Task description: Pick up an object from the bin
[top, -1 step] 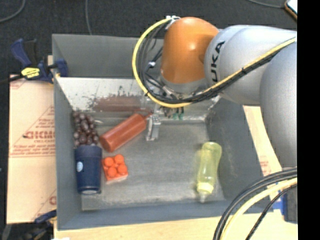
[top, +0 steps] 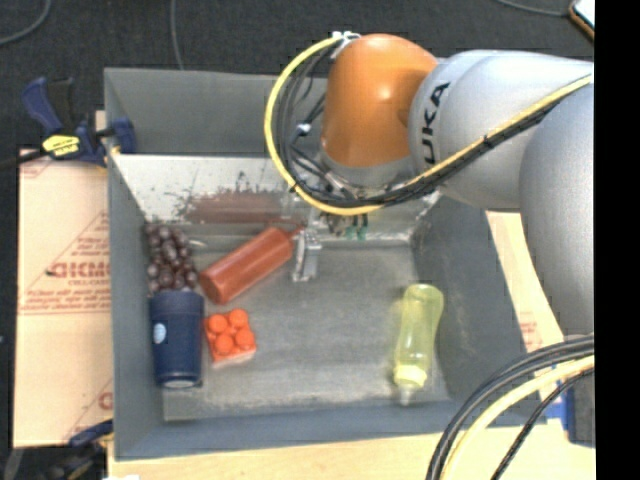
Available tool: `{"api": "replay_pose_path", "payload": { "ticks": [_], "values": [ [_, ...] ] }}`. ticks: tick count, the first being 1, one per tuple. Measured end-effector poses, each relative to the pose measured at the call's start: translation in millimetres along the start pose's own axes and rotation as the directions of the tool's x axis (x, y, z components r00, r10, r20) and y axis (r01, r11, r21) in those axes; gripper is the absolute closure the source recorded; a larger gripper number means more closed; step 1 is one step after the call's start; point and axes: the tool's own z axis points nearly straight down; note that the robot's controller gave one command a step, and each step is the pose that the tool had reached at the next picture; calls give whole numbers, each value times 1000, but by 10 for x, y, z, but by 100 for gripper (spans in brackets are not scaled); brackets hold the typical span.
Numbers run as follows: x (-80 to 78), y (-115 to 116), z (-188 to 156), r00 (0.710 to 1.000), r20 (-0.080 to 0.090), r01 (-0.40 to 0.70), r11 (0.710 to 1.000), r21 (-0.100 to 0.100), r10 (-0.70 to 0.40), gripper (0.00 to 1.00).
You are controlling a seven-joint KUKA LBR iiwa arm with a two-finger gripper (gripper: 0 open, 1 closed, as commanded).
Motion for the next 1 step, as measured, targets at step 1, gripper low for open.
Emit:
{"api": "replay_pose_path", "payload": {
  "ticks": [1],
  "values": [
    [-73,222,-547,993,6,116,993,1,-116,0]
  ]
}}
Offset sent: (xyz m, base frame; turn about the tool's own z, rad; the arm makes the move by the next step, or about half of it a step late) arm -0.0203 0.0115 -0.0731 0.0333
